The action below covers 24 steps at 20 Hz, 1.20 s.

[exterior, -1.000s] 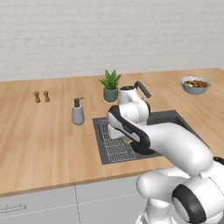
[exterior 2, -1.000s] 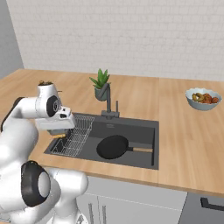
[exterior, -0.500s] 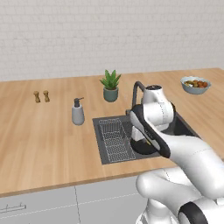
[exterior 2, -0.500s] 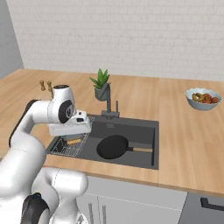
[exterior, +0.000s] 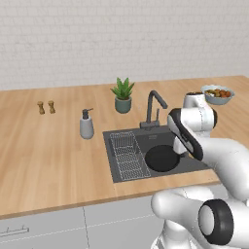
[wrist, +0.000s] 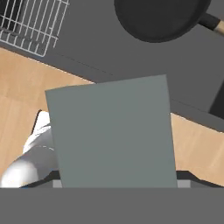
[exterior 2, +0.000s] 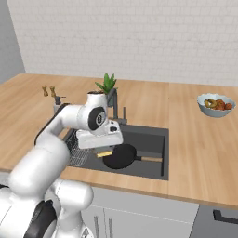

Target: Pick the pan and sponge and place them into the sink. Then turn on the water.

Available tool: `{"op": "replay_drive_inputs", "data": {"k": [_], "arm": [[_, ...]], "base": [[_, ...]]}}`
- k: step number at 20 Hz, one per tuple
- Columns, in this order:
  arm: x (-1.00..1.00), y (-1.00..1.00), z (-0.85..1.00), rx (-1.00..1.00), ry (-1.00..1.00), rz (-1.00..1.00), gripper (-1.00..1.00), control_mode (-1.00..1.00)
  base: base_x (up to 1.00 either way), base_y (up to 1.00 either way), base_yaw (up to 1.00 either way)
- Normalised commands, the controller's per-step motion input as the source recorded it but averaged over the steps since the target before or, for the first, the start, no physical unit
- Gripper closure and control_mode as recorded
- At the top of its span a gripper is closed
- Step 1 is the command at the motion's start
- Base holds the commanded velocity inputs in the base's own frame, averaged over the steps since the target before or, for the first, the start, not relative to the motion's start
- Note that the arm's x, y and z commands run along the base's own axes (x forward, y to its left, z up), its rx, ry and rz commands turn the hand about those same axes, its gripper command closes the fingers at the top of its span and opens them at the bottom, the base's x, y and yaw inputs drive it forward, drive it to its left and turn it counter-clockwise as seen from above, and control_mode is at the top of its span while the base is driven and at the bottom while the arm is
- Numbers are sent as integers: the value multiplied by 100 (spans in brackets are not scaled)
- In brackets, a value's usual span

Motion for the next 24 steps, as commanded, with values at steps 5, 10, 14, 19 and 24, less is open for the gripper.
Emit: {"op": "replay_drive_inputs", "data": {"k": [5,10,14,19,24], "arm": [[49,-98,-23,0,3,7,100,-100],[44,-68,-41,0,0,3,100,-100],[24,-28,-20,0,0,0,100,-100],[22,-5,-22,6,-1,0,100,-100],[37,0,-45,12,-3,0,100,-100]], "base": [[0,0,0],[0,0,0],[0,0,0],[0,0,0],[0,0,0]]}}
